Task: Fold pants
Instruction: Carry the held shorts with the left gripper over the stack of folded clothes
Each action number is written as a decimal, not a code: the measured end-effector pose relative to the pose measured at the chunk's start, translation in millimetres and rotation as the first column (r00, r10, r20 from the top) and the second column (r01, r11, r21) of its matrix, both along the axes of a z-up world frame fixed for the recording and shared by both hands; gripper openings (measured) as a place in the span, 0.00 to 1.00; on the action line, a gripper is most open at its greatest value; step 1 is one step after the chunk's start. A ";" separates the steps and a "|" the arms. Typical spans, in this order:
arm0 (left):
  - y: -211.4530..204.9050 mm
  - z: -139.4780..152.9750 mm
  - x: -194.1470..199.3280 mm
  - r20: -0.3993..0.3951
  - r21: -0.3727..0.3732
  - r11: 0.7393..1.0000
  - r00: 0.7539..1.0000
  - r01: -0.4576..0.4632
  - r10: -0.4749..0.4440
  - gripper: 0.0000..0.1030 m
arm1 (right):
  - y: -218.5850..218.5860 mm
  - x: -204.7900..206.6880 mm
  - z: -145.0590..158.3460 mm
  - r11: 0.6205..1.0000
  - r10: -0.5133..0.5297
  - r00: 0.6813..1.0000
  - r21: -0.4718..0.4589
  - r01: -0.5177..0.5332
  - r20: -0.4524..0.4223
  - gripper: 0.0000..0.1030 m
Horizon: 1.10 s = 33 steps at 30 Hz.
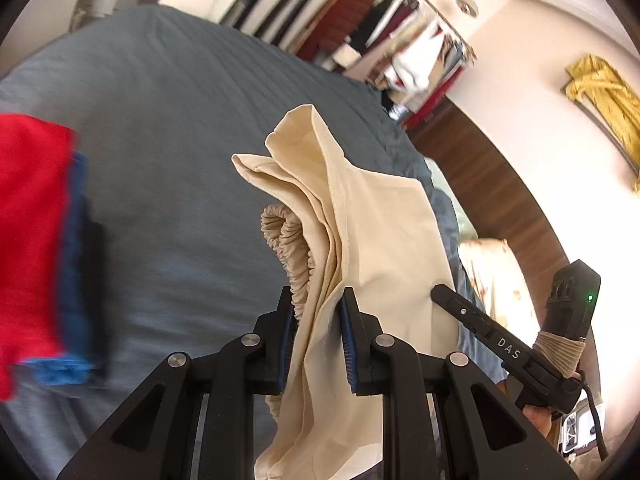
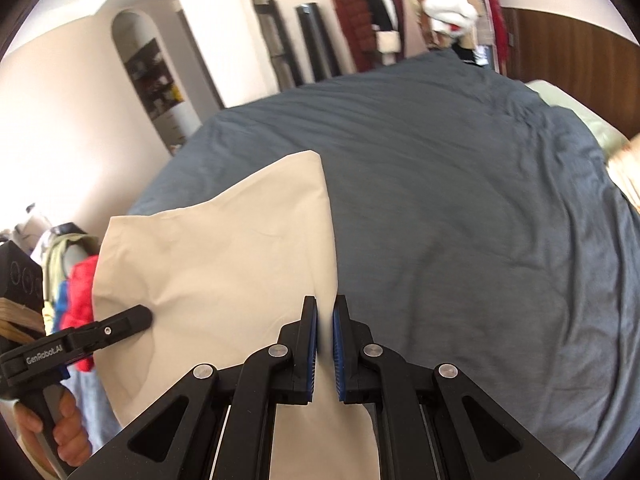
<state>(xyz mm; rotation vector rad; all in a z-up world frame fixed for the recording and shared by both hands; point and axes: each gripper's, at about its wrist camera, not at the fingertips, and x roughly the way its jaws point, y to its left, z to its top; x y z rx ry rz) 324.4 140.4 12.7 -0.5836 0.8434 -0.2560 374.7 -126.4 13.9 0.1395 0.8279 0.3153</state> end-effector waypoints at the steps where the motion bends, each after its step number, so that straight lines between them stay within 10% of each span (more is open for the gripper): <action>1: 15.0 5.0 -8.3 0.008 0.008 1.000 1.000 -0.015 0.015 0.21 | 11.9 -1.8 4.5 1.000 0.016 1.000 0.009 -0.016 0.006 0.08; 18: 192.1 47.2 -64.9 0.056 0.206 0.956 0.977 -0.211 0.204 0.21 | 205.9 -9.8 15.8 0.952 0.269 0.962 0.137 -0.273 0.048 0.08; 33: 270.7 -14.0 -36.4 -0.051 0.220 0.956 0.977 -0.193 0.209 0.23 | 287.6 10.6 -41.1 0.947 0.295 0.955 0.142 -0.289 -0.022 0.08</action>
